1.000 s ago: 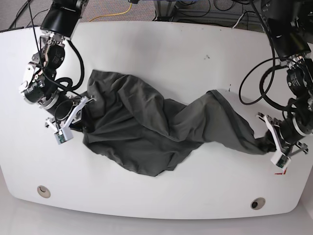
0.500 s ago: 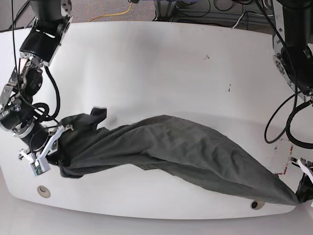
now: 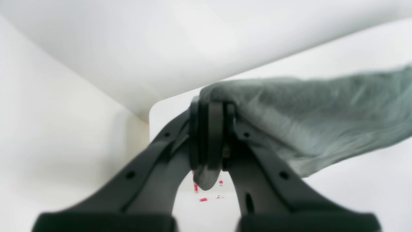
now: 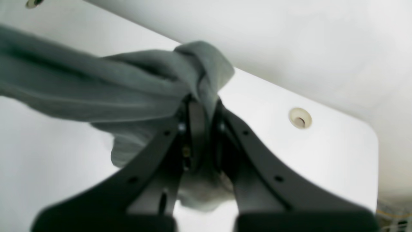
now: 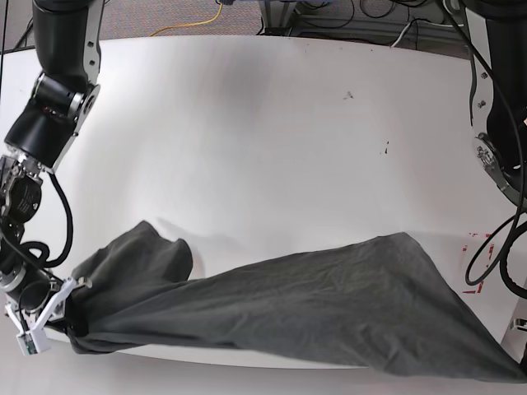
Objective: Layout the t-shirt on the table in an organized manner, then fold the t-shirt properly
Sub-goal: 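Lift the shirt with both grippers and stretch it between them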
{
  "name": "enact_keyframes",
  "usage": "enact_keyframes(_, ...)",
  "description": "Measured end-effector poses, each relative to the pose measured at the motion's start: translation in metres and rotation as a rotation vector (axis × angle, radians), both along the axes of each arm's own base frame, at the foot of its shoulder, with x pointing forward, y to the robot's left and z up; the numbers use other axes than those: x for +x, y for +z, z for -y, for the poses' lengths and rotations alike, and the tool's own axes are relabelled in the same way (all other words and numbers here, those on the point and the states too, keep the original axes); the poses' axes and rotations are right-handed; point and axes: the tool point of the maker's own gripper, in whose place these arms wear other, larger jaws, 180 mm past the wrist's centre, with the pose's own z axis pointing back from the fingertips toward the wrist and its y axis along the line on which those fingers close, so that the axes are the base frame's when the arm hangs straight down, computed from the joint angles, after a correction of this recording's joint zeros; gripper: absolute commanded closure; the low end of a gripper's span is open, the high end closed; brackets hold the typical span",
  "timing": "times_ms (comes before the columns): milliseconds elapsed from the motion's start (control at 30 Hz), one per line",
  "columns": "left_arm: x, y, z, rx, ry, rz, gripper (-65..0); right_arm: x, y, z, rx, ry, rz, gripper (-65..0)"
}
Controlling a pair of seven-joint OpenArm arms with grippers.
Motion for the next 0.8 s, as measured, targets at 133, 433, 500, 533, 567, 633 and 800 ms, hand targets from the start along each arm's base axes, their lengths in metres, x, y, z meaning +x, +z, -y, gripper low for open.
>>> enact_keyframes(133,0.007,0.016,0.000,-0.008,-0.007,0.021,-1.4,0.013,0.014,-0.001,-0.005,0.021,0.000,0.0)
enact_keyframes(433,0.010,0.050,0.001,-0.018,-0.015,0.082,-1.4,0.025,0.043,0.001,-0.004,0.023,0.043,0.0)
enact_keyframes(500,0.008,0.058,0.001,-0.017,-0.014,0.101,-1.4,0.026,0.050,0.000,-0.003,0.024,0.057,0.0)
enact_keyframes(533,0.008,0.061,0.001,-0.016,-0.014,0.108,-1.4,0.025,0.052,0.000,-0.001,0.026,0.063,0.0)
enact_keyframes(567,0.008,0.063,0.001,-0.017,-0.016,0.117,-1.4,0.025,0.053,0.001,0.003,0.030,0.065,0.0)
enact_keyframes(633,0.007,0.063,0.001,-0.018,-0.019,0.118,-1.4,0.022,0.047,0.004,0.000,0.024,0.052,0.0)
enact_keyframes(800,0.004,0.040,-0.008,-0.009,0.000,0.059,-1.4,0.006,0.000,0.014,-0.003,-0.002,-0.045,0.0)
